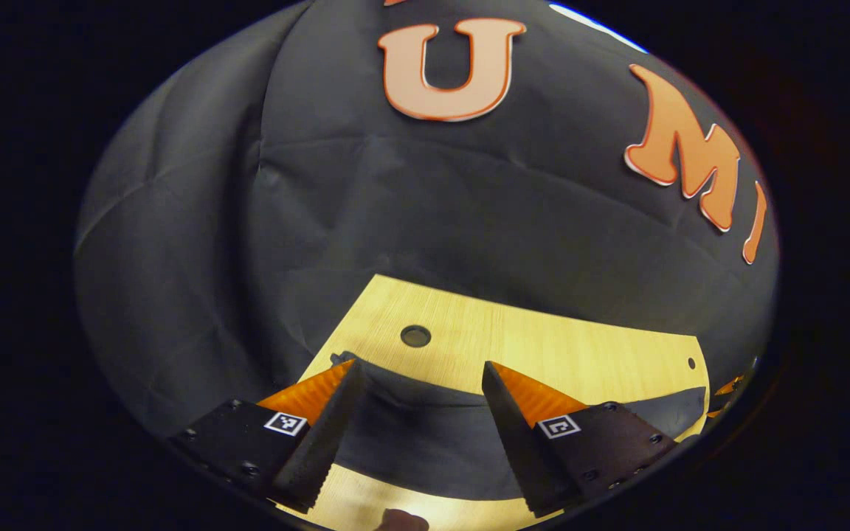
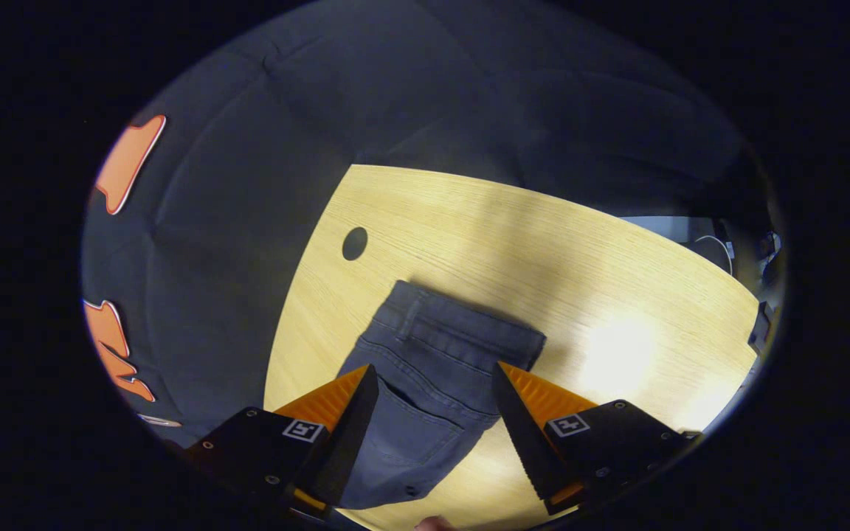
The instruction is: Grasp the waist and the cuffs of the jeans and fold them to make the two legs overlap; first hold the waist and fold one-third of the jeans toward the cuffs, then hold the cuffs and fold the remaining one-third in the same direction to finish folding.
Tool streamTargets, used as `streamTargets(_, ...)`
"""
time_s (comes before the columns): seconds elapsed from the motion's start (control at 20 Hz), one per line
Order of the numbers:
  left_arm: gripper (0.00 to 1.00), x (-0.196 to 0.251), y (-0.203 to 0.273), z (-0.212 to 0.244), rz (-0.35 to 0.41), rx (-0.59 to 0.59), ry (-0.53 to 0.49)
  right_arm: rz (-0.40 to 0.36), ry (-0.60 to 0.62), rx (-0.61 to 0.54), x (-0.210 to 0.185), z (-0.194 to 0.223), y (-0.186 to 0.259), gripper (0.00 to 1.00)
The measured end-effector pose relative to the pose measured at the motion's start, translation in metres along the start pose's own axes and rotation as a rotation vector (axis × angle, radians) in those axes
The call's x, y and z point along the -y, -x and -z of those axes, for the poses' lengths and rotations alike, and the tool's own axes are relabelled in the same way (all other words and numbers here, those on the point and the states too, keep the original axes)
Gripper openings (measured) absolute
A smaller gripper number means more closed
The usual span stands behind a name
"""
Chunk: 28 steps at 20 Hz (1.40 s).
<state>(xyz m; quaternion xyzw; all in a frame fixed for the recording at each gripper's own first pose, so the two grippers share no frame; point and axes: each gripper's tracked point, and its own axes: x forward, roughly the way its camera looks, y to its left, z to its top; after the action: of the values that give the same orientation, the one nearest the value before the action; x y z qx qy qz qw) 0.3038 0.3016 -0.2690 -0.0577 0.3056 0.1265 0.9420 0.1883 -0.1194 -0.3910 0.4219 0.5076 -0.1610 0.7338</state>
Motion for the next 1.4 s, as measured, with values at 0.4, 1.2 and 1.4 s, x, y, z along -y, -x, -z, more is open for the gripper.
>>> streamTargets(0.4,0.97,0.028,0.095,-0.044,0.037,0.273,-0.102,0.071,0.068,-0.023,0.026,0.026,-0.028,0.98)
streamTargets(1.2,0.94,0.108,0.196,0.004,0.093,0.295,-0.154,0.016,0.063,0.023,-0.002,0.032,-0.042,0.22)
streamTargets(1.4,0.94,0.116,0.208,0.011,0.107,0.314,-0.171,-0.041,0.064,0.073,-0.019,0.029,-0.013,0.21)
